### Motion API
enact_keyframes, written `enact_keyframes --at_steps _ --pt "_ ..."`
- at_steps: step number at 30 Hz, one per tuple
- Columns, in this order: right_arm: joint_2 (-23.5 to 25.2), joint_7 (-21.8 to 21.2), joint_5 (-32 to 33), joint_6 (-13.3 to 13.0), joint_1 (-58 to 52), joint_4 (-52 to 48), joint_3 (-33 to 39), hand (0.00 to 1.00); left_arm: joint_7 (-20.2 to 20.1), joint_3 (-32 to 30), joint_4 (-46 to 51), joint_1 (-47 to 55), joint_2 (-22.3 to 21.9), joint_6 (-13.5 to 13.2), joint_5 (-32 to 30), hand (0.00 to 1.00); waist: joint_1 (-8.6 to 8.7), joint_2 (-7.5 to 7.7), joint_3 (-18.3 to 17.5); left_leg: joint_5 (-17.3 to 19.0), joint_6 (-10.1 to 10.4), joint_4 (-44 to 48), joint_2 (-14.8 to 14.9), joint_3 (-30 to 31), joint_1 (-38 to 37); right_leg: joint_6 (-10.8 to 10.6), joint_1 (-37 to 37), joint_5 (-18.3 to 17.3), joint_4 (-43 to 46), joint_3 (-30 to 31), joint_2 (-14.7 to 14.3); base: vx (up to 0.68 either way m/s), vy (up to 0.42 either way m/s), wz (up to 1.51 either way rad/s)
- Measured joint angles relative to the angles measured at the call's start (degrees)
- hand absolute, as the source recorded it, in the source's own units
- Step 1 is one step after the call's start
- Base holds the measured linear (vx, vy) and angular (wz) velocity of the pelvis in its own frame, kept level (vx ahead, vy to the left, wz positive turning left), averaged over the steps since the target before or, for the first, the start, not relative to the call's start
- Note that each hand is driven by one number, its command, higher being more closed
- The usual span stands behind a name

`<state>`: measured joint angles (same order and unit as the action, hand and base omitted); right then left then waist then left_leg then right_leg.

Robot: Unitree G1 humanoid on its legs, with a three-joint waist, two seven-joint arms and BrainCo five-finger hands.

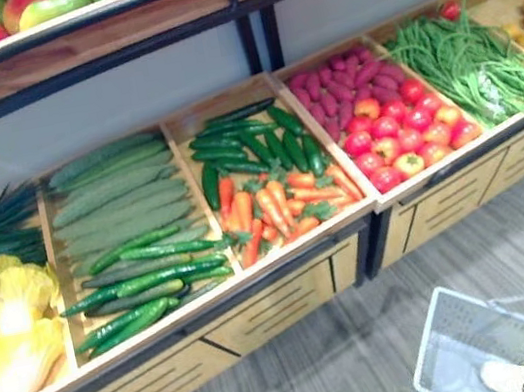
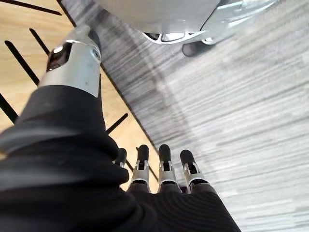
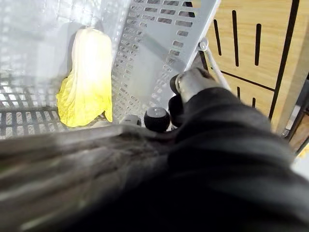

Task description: Pick vegetable in the basket

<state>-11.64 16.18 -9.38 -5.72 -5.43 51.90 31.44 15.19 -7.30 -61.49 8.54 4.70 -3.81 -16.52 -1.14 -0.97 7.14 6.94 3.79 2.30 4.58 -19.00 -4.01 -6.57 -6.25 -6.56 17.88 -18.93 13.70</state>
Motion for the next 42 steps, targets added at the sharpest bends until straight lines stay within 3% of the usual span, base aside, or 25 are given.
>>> enact_keyframes --at_steps 2,7,10,12,14,15,16,17,19,21,22,23,24,26,31,34,36,38,41,42 --pt "-0.6 0.3 -1.2 0.1 0.9 0.2 0.4 1.00 0.0 2.5 0.0 0.1 1.1 0.0 -0.1 0.00 0.81 0.42 0.3 1.0 -0.2 -0.3 -1.0 -0.7 -2.3 -0.1 -3.9 -0.1 10.5 3.9 1.9 0.09 0.131 -0.12" --pt "-1.9 1.6 -1.6 0.1 3.2 0.8 0.3 1.00 -0.1 2.9 0.0 -0.6 2.0 -0.1 -0.2 0.00 1.19 1.55 0.5 0.3 -0.7 -1.3 -1.2 -0.5 -3.1 0.7 -2.4 0.5 6.6 3.6 1.7 0.11 0.051 -0.02" --pt "-3.7 1.6 -1.8 0.1 4.6 2.6 0.3 1.00 -0.2 3.0 -0.1 -1.5 2.1 -0.5 -0.1 0.00 1.84 0.79 1.1 -0.2 -1.1 -2.2 -0.5 2.1 -2.8 2.6 -3.2 2.2 8.1 5.3 1.1 0.11 0.015 0.30" --pt "-3.4 1.7 -1.8 0.4 4.5 3.2 0.5 1.00 -0.2 3.6 -0.2 -1.8 2.0 -0.7 -0.1 0.00 2.32 0.60 1.7 -0.2 -0.8 -2.4 1.0 3.9 -3.2 2.9 -4.0 0.5 7.3 9.3 -0.1 0.08 -0.043 0.57" --pt "-2.8 2.0 -1.8 0.4 4.3 3.2 0.8 1.00 -0.2 3.5 -1.1 -1.5 2.7 -0.7 -0.1 0.00 2.36 0.99 1.5 -0.1 0.9 -2.4 2.6 5.5 -3.2 1.0 -4.9 1.8 1.9 12.1 -0.2 0.12 -0.122 0.38" --pt "-2.6 2.0 -1.8 0.4 4.2 3.2 0.9 1.00 -0.2 3.5 -1.4 -1.5 3.1 -0.6 -0.1 0.00 2.46 1.92 1.1 -0.2 1.6 -2.4 2.6 5.8 -3.2 0.1 -4.7 2.8 0.3 12.1 -0.3 0.15 -0.214 0.39" --pt "-2.0 2.0 -1.8 0.4 4.1 3.4 0.9 1.00 -0.3 3.3 -1.4 -1.1 4.0 -0.6 -0.1 0.00 2.46 3.48 0.8 0.0 2.9 -2.4 2.4 6.4 -3.2 -1.6 -4.6 6.3 -2.9 11.8 0.3 0.13 -0.218 0.30" --pt "-1.8 2.0 -1.8 0.4 4.1 3.6 1.0 1.00 -0.2 2.7 -1.6 -1.0 4.3 -0.6 -0.1 0.00 2.51 4.29 0.6 0.1 3.7 -2.4 2.4 7.0 -3.2 -2.8 -4.4 5.0 -3.6 11.2 0.4 0.16 -0.317 0.18" --pt "-2.2 2.1 -1.8 0.1 5.5 4.6 1.8 1.00 0.1 1.0 -2.2 -2.0 2.1 -0.6 0.0 0.00 2.60 0.77 0.1 -0.9 6.2 -2.5 6.8 7.6 -1.7 -1.7 -3.3 3.8 -6.5 8.5 -3.7 0.17 -0.347 0.14" --pt "-2.3 2.1 -1.8 0.1 5.1 4.9 1.8 1.00 0.4 0.0 -2.1 -2.2 0.3 -0.6 0.0 0.00 2.57 -1.06 0.5 -2.2 7.7 -1.1 9.1 8.9 -0.9 0.1 -2.2 2.7 -6.5 6.6 -5.7 0.17 -0.300 0.31" --pt "-2.2 2.1 -1.8 0.1 4.4 4.9 1.8 1.00 0.6 0.1 -1.7 -2.1 0.1 -0.6 0.0 0.00 2.43 -1.45 0.4 -3.0 7.4 2.8 9.6 9.4 0.5 1.2 -1.0 2.0 -6.2 5.8 -5.7 0.12 -0.231 0.38" --pt "-2.1 2.1 -1.8 0.0 4.1 4.8 1.8 1.00 0.8 0.1 -1.2 -2.1 0.2 -0.7 0.0 0.00 2.49 -1.08 0.6 -3.5 7.2 5.5 9.7 9.8 1.6 1.5 -0.2 1.8 -6.2 5.2 -5.5 0.09 -0.220 0.46" --pt "-2.2 2.5 -1.6 -0.2 3.3 4.6 1.9 1.00 1.7 0.4 0.4 -2.1 0.2 -0.8 0.0 0.00 2.42 -0.86 0.7 -5.4 5.4 11.9 9.6 10.3 4.2 2.1 1.8 1.4 -6.7 3.9 -4.9 0.06 -0.174 0.38" --pt "-2.2 2.7 -1.6 -0.3 2.7 4.3 1.9 1.00 2.6 1.4 1.8 -2.1 0.2 -1.0 0.0 0.00 2.39 -0.80 0.7 -8.2 4.5 15.1 9.6 10.0 5.7 2.5 3.8 1.1 -7.7 3.4 -4.7 0.03 -0.187 0.25" --pt "-2.2 4.0 -1.3 -0.7 1.6 1.8 3.4 1.00 4.0 6.6 10.4 -1.6 0.4 -1.4 -3.1 0.00 2.51 -0.82 0.7 -11.2 3.6 9.7 9.0 10.0 4.9 2.9 3.3 1.1 -9.0 3.7 -4.9 0.00 -0.088 0.07" --pt "-2.6 5.0 -1.3 -1.0 0.7 1.0 5.1 1.00 4.9 7.5 19.7 -1.1 0.9 -2.6 -7.4 0.00 2.47 -0.84 0.7 -11.0 3.9 5.4 8.5 10.3 3.7 2.6 2.2 1.6 -9.7 3.9 -5.0 -0.04 0.063 0.01" --pt "-2.6 5.9 -1.3 -1.7 1.4 0.8 5.5 1.00 5.8 7.3 29.5 -0.4 3.5 -3.2 -10.0 0.00 2.33 -1.51 0.3 -10.0 4.6 3.4 8.2 10.2 3.7 2.3 0.4 3.4 -10.6 5.2 -5.6 -0.04 0.080 -0.25" --pt "-2.6 6.2 -1.6 -2.8 1.4 0.8 5.5 1.00 11.1 4.1 38.6 1.2 5.1 -3.7 -15.3 0.00 2.20 -2.01 0.2 -7.1 4.8 2.6 8.2 10.0 2.9 1.5 0.0 5.8 -12.6 6.8 -6.1 -0.05 0.114 -0.40" --pt "-3.0 6.5 -1.8 -3.7 0.7 2.3 5.5 1.00 19.2 2.5 45.7 3.2 5.0 -5.2 -18.7 0.00 2.18 -2.65 -0.2 -2.3 4.7 1.8 7.5 8.4 0.8 0.0 1.3 7.7 -14.8 8.7 -6.0 -0.05 0.213 -0.34" --pt "-3.3 6.5 -1.8 -3.8 0.6 3.0 5.5 1.00 20.1 2.5 47.5 3.4 4.9 -5.4 -18.7 0.00 2.26 -2.66 -0.2 -1.2 4.7 1.8 7.3 8.4 0.7 -0.4 1.5 8.3 -15.5 8.9 -5.8 -0.06 0.273 -0.25"
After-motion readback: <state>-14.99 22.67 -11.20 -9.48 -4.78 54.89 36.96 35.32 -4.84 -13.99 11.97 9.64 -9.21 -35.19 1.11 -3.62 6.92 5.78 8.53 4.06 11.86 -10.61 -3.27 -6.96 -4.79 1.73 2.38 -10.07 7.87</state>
